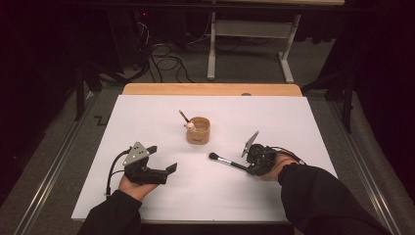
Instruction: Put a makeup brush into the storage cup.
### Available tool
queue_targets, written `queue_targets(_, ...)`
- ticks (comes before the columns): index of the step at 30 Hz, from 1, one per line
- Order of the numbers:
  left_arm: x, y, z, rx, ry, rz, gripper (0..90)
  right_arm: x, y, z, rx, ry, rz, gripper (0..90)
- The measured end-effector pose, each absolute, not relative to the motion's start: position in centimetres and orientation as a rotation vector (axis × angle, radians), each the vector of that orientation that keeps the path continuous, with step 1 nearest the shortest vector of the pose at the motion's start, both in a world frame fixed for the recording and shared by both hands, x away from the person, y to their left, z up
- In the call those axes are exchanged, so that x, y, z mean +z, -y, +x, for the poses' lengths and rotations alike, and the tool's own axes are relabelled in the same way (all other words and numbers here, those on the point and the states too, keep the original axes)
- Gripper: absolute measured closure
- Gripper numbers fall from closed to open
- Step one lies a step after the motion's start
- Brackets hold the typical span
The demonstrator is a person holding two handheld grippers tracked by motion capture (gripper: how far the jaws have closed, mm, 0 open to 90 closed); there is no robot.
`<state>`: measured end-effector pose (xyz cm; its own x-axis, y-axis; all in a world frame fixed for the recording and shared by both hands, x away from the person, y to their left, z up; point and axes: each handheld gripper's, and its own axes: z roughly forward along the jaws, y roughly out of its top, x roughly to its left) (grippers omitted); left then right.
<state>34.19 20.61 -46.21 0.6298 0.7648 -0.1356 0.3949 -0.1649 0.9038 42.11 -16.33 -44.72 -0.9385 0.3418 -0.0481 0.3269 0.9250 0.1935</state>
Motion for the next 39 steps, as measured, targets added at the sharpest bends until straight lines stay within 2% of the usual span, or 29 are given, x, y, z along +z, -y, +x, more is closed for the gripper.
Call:
queue_targets(6, -46.2, -20.7, 34.2, 0.431, -0.941, 1.782, 2.5, -44.2, 16.4, 41.8, 0.289, -2.975, 0.550, 80.6)
queue_targets(21, -46.2, -20.6, 34.2, 0.437, -0.938, 1.778, 2.5, -42.7, 19.7, 40.1, 0.494, -2.822, 0.692, 80.8)
queue_targets(39, -46.2, -20.5, 34.2, 0.443, -0.945, 1.774, 2.5, -44.2, 21.8, 38.4, 0.803, -2.603, 0.841, 80.8)
